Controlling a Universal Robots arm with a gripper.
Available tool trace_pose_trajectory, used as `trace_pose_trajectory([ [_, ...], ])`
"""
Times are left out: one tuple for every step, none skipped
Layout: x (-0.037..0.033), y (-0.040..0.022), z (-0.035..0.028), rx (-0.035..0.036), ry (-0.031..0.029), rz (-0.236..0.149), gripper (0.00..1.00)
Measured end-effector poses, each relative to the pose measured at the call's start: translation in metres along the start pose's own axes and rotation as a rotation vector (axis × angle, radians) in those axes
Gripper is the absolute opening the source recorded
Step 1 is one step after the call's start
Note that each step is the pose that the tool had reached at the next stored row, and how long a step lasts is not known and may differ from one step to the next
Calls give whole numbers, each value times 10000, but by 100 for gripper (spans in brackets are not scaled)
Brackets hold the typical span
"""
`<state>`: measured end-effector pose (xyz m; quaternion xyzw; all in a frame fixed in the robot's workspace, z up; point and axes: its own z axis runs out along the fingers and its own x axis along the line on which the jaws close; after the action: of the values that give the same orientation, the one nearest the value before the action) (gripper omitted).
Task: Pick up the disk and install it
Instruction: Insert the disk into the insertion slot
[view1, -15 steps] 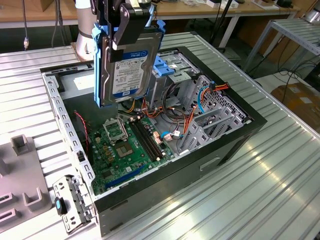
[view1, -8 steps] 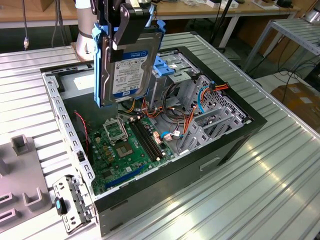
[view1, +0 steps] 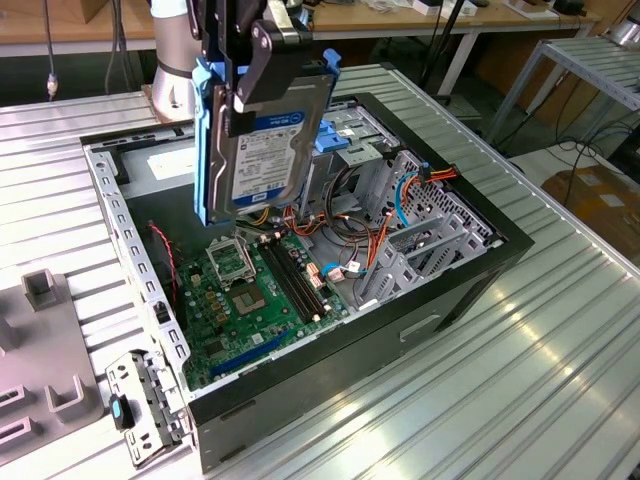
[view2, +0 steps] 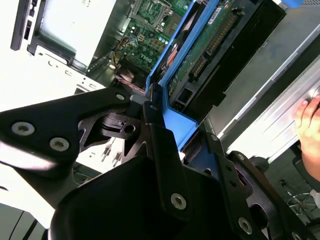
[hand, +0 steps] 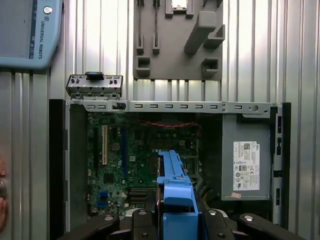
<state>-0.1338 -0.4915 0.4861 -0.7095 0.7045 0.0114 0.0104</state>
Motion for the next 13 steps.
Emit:
trace_pose_trajectory([
  [21, -8, 1, -1, 4, 1, 37],
  [36, -22, 2, -1, 7, 2, 37],
  [46, -54, 5, 0, 8, 1, 37],
  [50, -95, 4, -1, 10, 1, 37],
  [60, -202, 5, 0, 11, 1, 37],
  [62, -251, 5, -1, 11, 1, 37],
  [63, -295, 5, -1, 11, 1, 37],
  [65, -358, 6, -1, 11, 1, 37],
  [66, -401, 6, -1, 11, 1, 37],
  [66, -442, 6, -1, 12, 1, 37],
  [67, -485, 6, -1, 11, 1, 37],
  [67, -523, 7, 0, 11, 1, 37],
  [68, -564, 7, -1, 12, 1, 37],
])
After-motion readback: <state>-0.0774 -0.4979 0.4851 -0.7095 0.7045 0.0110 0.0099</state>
